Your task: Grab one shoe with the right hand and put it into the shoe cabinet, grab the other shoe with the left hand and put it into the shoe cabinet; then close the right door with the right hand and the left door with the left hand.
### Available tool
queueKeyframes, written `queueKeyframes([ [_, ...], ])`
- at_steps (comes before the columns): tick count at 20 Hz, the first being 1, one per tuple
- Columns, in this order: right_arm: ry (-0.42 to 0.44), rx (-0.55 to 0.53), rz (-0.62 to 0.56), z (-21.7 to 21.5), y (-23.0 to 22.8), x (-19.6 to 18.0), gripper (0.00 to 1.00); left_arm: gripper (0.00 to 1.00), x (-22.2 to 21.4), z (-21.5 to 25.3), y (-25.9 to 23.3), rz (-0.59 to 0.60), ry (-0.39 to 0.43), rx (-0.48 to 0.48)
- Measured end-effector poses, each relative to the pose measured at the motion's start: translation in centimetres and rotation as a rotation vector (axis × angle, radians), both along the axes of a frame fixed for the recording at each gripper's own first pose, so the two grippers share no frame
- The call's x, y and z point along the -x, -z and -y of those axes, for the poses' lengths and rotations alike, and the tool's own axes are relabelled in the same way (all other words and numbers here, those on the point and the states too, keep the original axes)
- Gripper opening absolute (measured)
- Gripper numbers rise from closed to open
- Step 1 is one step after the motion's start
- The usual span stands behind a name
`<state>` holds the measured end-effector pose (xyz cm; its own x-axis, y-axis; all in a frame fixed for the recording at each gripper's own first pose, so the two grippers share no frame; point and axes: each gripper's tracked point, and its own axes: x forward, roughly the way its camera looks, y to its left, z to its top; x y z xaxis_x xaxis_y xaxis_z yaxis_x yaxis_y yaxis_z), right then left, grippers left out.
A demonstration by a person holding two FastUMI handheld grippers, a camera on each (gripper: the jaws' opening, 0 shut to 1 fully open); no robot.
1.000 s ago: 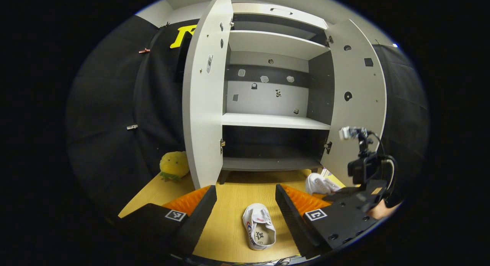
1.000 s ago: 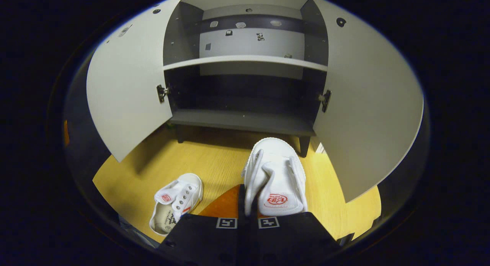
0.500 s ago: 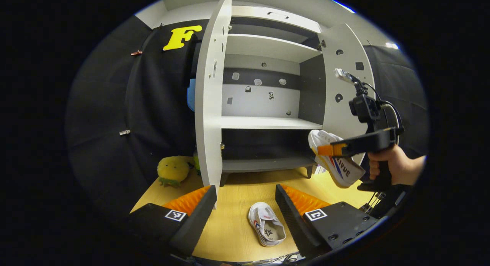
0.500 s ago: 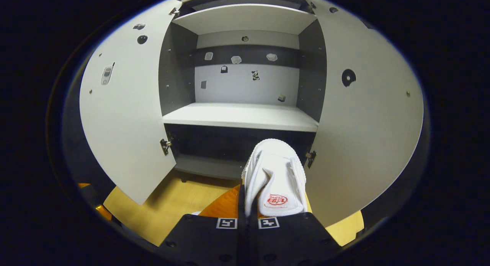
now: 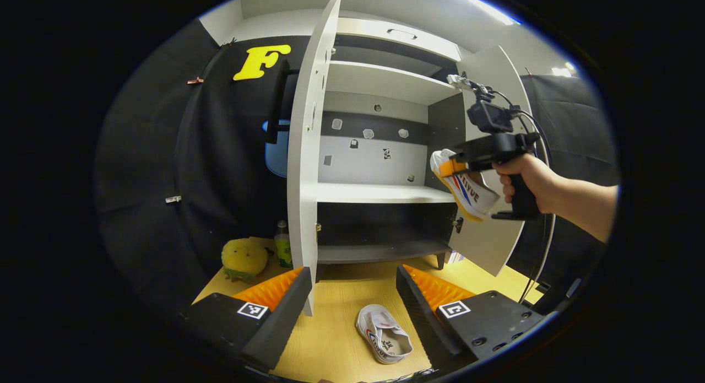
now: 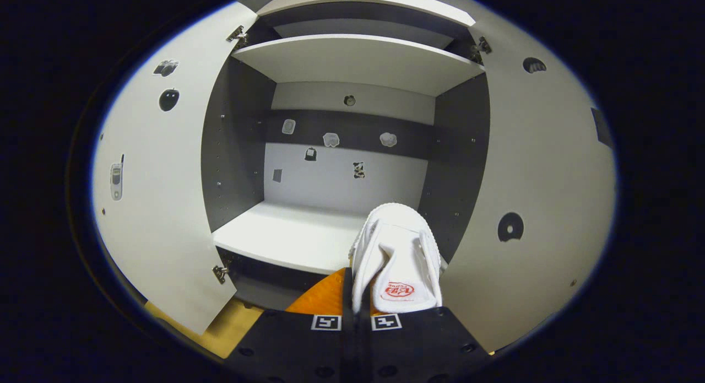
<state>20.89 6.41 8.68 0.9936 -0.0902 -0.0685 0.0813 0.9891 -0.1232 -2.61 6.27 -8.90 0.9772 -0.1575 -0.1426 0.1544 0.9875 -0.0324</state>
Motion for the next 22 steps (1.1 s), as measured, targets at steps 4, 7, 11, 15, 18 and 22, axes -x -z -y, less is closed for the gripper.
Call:
queueKeyframes([
  [4,-0.017,0.084,0.044,0.8,-3.5,-5.3,0.05,0.96,-1.0,-0.3,-0.3,0.002,-0.046,-0.002],
  [7,-0.048,0.104,0.038,0.8,-4.3,-9.6,0.05,0.96,-1.8,-0.6,-0.5,-0.001,-0.104,-0.001],
  [11,-0.09,0.124,-0.006,0.7,-3.4,-15.3,0.05,0.96,-2.5,-0.6,-0.5,-0.016,-0.168,-0.026],
  [15,-0.077,0.141,-0.08,1.7,-0.9,-20.1,0.05,0.96,-3.1,-0.6,-0.4,-0.034,-0.233,-0.054],
  [18,-0.058,0.143,-0.153,2.6,1.6,-22.7,0.05,0.96,-3.4,-0.9,-1.0,-0.031,-0.298,-0.037],
  [22,-0.055,0.108,-0.223,2.9,3.2,-24.7,0.05,0.96,-3.2,-1.3,-1.6,-0.021,-0.357,-0.013],
])
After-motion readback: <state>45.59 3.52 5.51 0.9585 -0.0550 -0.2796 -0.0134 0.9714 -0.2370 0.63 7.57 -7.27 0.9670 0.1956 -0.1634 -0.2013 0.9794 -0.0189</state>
